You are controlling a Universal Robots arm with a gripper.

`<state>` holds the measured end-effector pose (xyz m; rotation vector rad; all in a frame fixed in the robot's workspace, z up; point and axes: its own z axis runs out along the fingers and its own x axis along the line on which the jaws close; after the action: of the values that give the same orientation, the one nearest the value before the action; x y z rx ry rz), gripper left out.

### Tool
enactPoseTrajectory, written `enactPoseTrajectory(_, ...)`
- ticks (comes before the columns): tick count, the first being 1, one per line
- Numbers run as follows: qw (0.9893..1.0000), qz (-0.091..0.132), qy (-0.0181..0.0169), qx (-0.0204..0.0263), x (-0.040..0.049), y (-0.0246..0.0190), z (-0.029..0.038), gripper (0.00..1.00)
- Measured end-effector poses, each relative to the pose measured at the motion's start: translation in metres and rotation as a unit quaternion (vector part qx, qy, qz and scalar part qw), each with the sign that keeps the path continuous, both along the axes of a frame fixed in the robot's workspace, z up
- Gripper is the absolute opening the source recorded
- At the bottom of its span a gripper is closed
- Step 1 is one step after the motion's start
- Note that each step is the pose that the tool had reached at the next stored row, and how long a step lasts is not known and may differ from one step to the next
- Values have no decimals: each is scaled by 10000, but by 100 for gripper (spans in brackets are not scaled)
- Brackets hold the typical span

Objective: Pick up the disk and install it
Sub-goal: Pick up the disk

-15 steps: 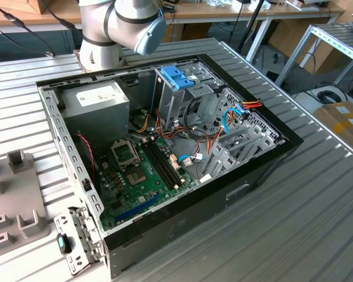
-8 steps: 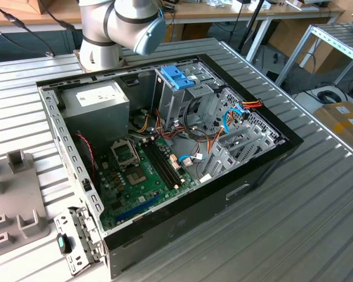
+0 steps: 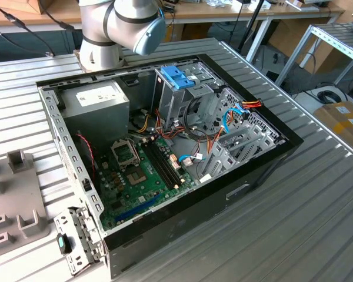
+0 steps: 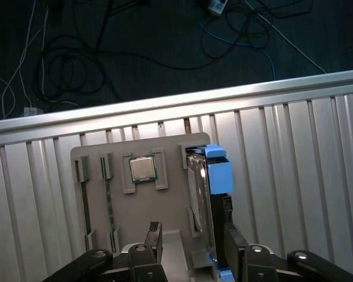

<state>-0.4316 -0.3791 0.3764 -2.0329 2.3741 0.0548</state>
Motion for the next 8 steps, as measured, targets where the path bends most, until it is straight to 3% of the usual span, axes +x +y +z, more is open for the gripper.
enactPoseTrajectory(8,10000,0,0,0,-3,79,-6,54)
